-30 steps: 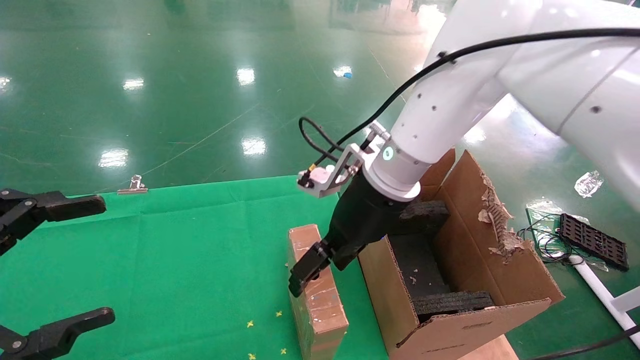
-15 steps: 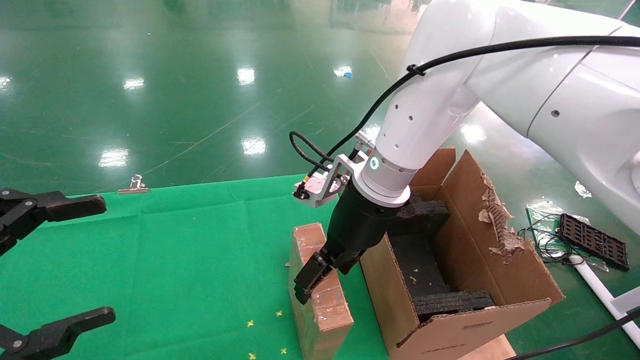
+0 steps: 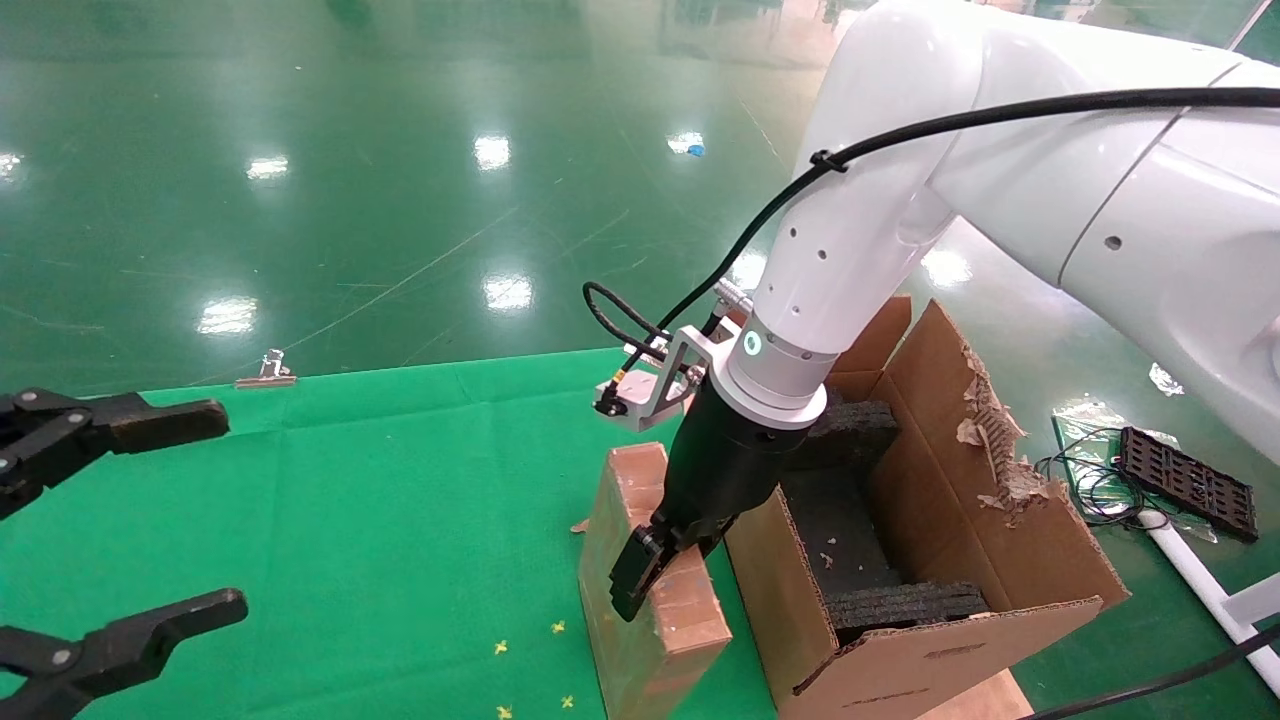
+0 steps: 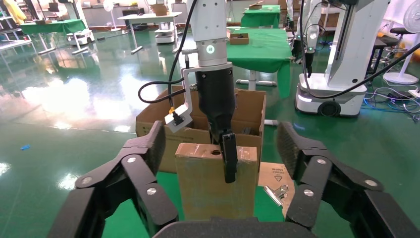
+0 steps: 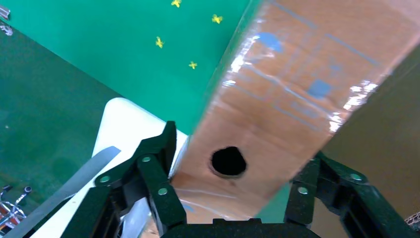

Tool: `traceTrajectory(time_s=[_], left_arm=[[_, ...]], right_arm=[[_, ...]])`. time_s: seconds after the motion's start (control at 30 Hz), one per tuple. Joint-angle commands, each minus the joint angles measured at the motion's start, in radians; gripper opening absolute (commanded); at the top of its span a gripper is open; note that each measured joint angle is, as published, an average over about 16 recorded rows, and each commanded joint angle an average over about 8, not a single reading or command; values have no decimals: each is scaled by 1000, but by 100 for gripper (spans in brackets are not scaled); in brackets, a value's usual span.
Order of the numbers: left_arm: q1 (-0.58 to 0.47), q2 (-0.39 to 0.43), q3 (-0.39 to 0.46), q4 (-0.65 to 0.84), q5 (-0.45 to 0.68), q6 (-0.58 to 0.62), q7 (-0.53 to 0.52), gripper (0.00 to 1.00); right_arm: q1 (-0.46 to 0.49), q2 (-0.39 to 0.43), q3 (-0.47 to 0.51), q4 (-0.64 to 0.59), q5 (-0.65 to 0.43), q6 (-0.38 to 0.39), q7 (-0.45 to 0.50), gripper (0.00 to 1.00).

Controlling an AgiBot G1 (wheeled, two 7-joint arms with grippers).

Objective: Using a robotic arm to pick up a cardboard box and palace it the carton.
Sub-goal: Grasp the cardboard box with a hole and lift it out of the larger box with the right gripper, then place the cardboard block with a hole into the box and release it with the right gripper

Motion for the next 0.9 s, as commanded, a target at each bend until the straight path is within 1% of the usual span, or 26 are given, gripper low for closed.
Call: traceTrajectory(time_s=[0.03, 0.17, 0.27, 0.33, 0.4, 0.53, 0.67, 0.77, 0.9], left_arm=[[0, 0, 0, 0, 0, 0, 0, 0], [0, 0, 0, 0, 0, 0, 0, 0], [0, 0, 1, 0, 0, 0, 0, 0], [0, 0, 1, 0, 0, 0, 0, 0], [0, 0, 1, 0, -1, 0, 0, 0], [0, 0, 1, 0, -1, 0, 1, 0], [0, -1, 1, 0, -1, -1, 1, 0], [0, -1, 2, 0, -1, -1, 1, 0], [0, -1, 2, 0, -1, -1, 1, 0]], right_arm=[[-1, 0, -4, 3, 1, 0, 3, 0], [4, 11, -5, 15, -2, 13, -6, 0], [11, 29, 6, 28, 4, 29, -33, 0], [20, 52, 23, 34, 18, 42, -70, 0], [38, 83, 49, 35, 37, 56, -127, 0], [113, 164, 113, 6, 62, 92, -275, 0], [225, 246, 159, -66, 41, 121, -396, 0], [302, 295, 171, -133, 6, 125, -441, 0], [373, 339, 155, -214, -60, 111, -453, 0]])
